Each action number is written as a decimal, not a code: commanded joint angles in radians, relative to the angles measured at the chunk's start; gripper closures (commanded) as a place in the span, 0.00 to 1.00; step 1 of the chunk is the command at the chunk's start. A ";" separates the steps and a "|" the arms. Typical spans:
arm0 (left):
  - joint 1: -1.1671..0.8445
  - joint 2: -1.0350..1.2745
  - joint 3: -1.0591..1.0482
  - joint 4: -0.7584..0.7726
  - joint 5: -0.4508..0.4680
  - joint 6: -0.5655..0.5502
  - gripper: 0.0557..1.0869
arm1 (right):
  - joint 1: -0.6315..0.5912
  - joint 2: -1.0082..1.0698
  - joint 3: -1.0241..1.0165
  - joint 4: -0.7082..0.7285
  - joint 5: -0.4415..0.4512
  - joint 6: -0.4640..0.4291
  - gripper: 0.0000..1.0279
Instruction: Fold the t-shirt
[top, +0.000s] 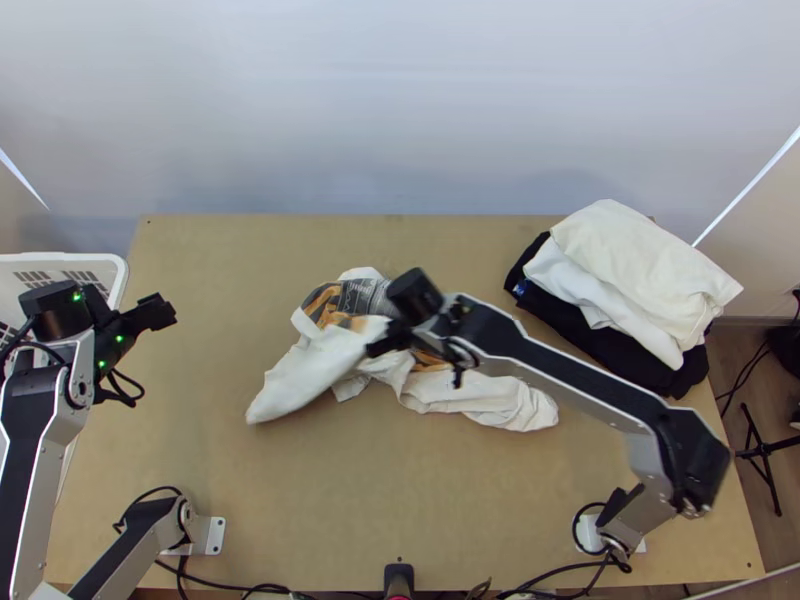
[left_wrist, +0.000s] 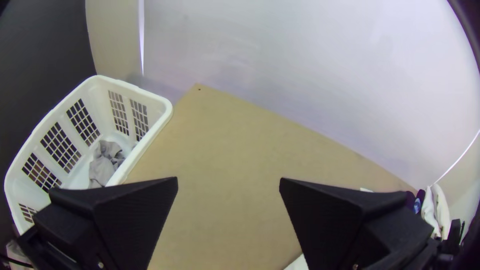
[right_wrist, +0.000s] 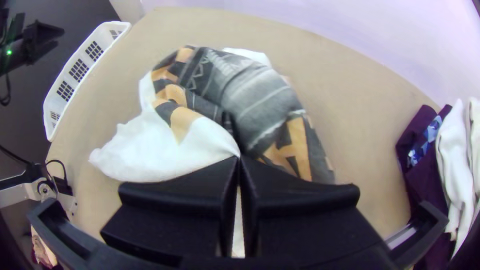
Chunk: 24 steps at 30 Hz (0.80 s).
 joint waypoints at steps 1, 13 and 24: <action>-0.021 0.014 0.021 0.003 -0.001 -0.003 0.04 | -0.127 -0.093 -0.189 0.073 0.001 -0.005 0.97; -0.036 0.016 0.036 -0.005 -0.002 0.000 0.04 | -0.168 0.116 -0.071 0.359 0.056 -0.029 0.97; 0.002 0.002 0.050 -0.046 -0.004 0.039 0.04 | -0.183 0.101 -0.006 0.219 0.127 0.087 0.18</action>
